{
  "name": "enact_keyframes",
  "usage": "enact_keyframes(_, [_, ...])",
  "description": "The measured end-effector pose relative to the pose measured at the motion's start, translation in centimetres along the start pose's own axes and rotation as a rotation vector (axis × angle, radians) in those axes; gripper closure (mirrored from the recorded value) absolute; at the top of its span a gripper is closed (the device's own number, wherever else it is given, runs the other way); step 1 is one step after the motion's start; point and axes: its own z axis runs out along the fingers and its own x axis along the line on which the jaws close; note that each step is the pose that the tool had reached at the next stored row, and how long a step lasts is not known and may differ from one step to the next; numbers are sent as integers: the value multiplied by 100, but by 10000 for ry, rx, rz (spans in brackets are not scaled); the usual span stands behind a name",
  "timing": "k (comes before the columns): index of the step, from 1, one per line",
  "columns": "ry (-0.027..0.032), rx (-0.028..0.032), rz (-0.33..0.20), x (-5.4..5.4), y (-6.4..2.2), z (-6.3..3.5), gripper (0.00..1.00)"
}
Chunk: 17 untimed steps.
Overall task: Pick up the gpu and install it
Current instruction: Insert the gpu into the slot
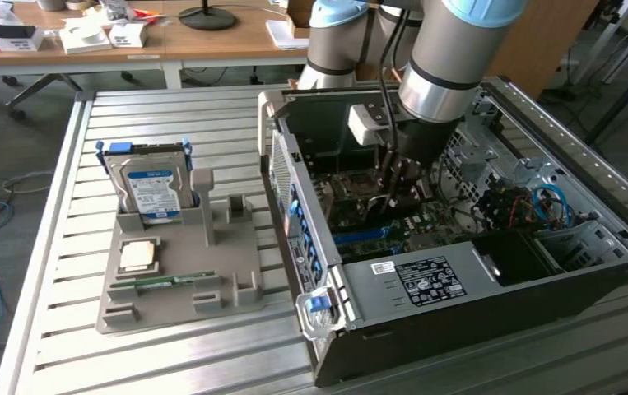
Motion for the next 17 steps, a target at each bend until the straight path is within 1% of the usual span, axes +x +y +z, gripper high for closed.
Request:
enact_keyframes(4, [-3,1,0,0,0,4,74])
enact_keyframes(9, [-2,1,1,-1,26,16,74])
enact_keyframes(17, [-4,2,4,-9,40,27,74])
